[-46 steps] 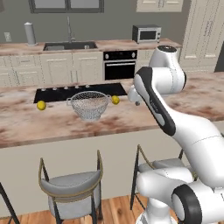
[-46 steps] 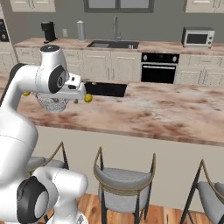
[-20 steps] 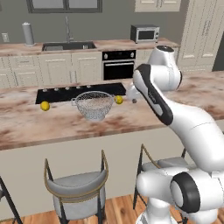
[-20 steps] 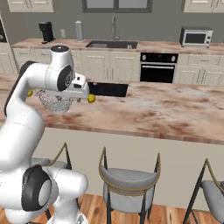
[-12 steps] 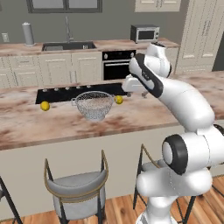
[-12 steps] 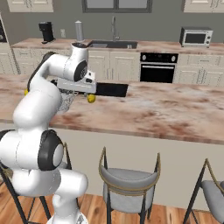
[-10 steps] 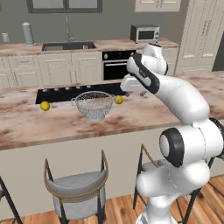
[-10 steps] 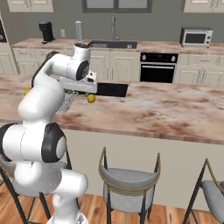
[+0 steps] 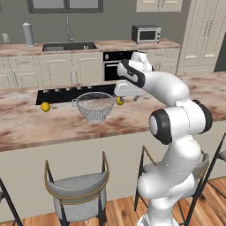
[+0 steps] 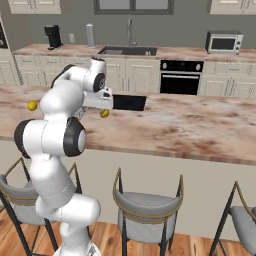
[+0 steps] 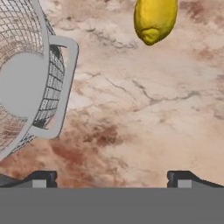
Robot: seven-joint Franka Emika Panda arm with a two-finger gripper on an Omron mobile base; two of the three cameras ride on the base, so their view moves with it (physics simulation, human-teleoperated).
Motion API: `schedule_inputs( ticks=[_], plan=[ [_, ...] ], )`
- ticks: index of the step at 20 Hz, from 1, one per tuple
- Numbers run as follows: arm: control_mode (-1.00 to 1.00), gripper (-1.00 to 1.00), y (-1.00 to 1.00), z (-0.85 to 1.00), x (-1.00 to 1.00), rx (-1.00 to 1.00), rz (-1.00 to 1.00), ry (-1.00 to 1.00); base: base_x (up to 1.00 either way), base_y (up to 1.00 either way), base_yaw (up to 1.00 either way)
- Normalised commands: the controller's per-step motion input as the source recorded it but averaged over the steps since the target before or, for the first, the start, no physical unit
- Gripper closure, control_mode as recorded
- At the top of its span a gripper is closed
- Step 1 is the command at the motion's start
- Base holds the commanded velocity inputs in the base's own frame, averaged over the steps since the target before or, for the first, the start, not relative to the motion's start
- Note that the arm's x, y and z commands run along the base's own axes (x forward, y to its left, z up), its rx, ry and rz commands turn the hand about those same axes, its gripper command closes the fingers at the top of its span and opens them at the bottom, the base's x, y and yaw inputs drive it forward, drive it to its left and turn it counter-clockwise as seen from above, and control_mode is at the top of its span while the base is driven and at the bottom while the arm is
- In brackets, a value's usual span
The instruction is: Place the lemons inside the fridge drawer. Close the drawer after placing the vegetables.
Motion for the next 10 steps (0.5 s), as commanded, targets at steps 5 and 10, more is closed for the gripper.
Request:
schedule_inputs(
  ticks=[5, 10],
  plan=[
    [-1.0, -1.0, -0.01, -0.05, 0.41, 0.0, 0.0, 0.07, 0.0, 0.0, 0.0],
    [-1.0, -1.0, -0.06, -0.09, 0.52, 0.03, 0.0, 0.01, 0.0, 0.0, 0.0]
  ],
)
